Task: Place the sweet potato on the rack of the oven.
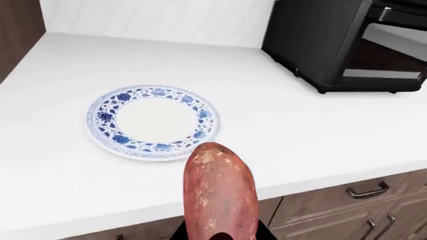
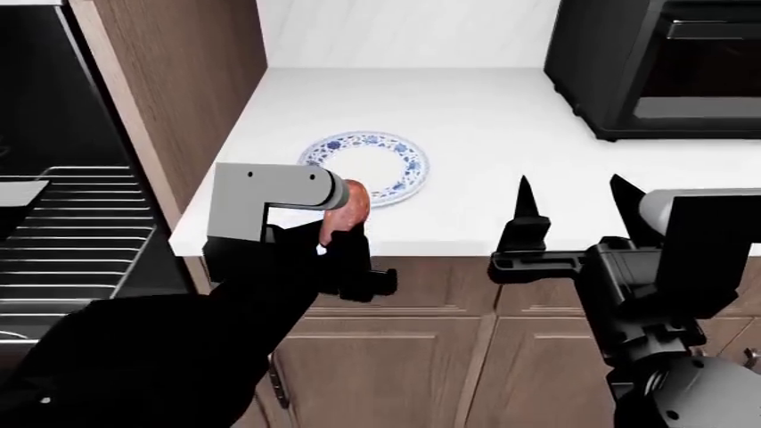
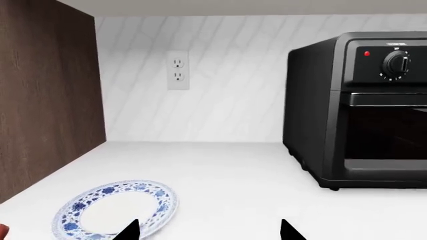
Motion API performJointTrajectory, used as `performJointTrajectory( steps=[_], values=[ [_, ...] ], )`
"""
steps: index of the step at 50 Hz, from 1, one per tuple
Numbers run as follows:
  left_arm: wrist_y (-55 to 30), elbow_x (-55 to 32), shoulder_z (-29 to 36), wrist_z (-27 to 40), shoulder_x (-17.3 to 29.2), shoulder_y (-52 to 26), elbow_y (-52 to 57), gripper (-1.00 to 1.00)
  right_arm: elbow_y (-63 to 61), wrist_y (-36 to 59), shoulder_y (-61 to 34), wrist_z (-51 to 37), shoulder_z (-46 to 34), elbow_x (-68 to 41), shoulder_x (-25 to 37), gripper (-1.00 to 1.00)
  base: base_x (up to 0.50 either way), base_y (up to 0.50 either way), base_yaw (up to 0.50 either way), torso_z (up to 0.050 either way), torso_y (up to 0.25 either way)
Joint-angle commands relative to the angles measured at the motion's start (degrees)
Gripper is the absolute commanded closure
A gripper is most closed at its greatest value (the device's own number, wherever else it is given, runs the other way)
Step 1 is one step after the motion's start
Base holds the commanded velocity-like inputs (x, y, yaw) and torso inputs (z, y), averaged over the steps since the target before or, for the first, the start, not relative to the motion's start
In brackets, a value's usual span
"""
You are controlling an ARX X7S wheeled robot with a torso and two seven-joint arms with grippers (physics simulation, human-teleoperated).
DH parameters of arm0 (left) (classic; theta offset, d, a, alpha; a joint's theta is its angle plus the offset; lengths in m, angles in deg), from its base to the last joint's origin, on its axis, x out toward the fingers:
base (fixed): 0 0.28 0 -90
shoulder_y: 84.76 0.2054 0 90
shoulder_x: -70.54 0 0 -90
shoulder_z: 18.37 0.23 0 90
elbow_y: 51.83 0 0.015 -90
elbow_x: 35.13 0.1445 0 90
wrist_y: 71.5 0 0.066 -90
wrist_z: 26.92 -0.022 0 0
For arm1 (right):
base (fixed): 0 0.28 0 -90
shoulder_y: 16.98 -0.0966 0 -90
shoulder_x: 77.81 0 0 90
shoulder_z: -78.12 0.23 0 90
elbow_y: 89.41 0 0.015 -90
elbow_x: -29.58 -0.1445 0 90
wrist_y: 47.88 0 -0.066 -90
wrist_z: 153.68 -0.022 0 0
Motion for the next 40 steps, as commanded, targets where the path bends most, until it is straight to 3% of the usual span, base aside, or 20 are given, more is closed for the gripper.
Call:
performJointTrajectory(
  steps=[1, 12, 26, 40],
  values=[
    [0.8, 0.9, 0.3, -1.0, 0.4, 0.1, -0.1, 1.0, 0.5, -0.5, 0.1, 0.3, -0.7, 0.5, 0.0, -1.0, -0.24, 0.0, 0.0, 0.0, 0.0],
    [1.2, 1.0, 0.5, -1.2, 0.7, -0.3, -0.2, 1.0, 0.3, -0.6, -0.4, 0.0, -0.8, 0.1, 0.2, -1.0, -0.23, 0.0, 0.0, 0.0, 0.0],
    [1.7, 1.1, 0.6, -1.6, 1.5, -1.0, 0.2, 1.0, -0.2, -0.9, -0.7, 0.1, -1.3, 0.4, 0.9, -1.0, 0.0, 0.0, 0.0, 0.0, 0.0],
    [2.2, -10.8, 0.8, 7.9, 3.2, -5.6, 2.4, 1.0, -2.0, 4.3, -7.1, -6.5, -0.3, -8.8, 2.0, -1.0, 0.0, 0.0, 0.0, 0.0, 0.0]
  ],
)
